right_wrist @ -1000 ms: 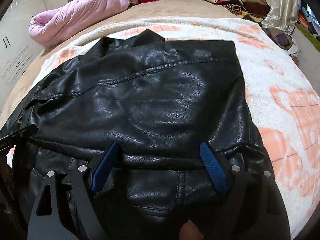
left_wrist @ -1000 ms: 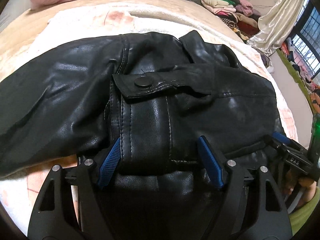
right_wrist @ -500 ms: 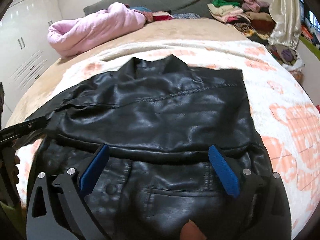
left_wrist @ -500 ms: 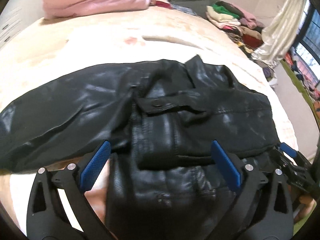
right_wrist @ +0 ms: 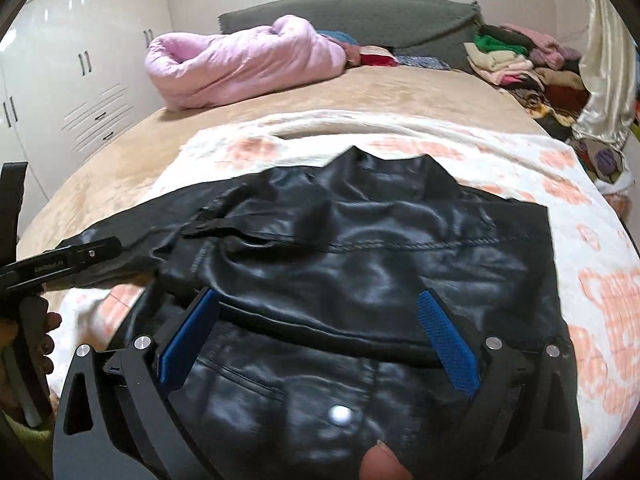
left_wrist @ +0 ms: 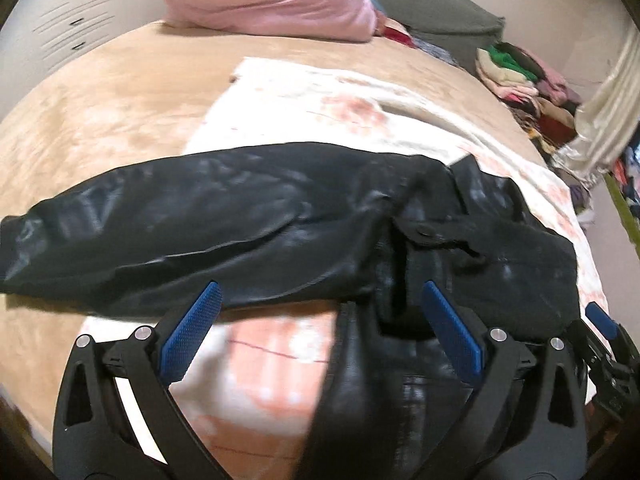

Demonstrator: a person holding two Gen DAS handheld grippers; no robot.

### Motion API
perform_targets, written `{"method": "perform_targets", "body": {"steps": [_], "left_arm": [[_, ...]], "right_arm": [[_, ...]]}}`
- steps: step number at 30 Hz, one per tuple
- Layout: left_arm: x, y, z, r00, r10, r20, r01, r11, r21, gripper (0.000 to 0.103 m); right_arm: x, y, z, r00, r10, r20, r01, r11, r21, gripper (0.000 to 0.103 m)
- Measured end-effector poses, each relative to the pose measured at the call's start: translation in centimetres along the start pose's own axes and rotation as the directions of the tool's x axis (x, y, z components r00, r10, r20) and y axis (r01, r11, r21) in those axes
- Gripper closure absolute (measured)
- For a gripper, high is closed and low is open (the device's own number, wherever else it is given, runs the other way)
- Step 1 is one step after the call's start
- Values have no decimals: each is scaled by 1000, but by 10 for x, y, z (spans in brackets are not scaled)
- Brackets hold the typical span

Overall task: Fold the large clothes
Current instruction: 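Move the left tool to the other sleeve cuff lying on the bed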

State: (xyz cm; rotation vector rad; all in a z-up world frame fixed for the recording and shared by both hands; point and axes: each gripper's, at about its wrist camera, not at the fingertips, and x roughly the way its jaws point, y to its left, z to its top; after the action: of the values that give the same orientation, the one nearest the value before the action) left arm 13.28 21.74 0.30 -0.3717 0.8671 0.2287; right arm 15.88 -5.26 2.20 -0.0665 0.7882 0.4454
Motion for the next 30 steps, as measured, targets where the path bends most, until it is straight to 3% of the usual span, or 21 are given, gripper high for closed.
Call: {"method": "perform_targets", "body": {"steps": [6, 10, 19, 30], "left_arm": [[-11, 30, 6, 997, 64, 36, -61, 996, -71, 9], [-18, 46, 10, 995, 74, 65, -66, 991, -117, 9], [-22, 81, 14, 990, 128, 51, -114, 968, -222, 9], [-30, 132, 14, 960, 279, 18, -251, 890, -381, 9]], "right_arm": [[4, 39, 16, 999, 46, 12, -45, 997, -67, 4], [6, 61, 23, 997, 69, 16, -67, 992, -108, 4], [15, 101, 35, 992, 123, 13, -119, 980, -160, 4], [29, 143, 44, 983, 183, -7, -180, 961, -210, 4]]}}
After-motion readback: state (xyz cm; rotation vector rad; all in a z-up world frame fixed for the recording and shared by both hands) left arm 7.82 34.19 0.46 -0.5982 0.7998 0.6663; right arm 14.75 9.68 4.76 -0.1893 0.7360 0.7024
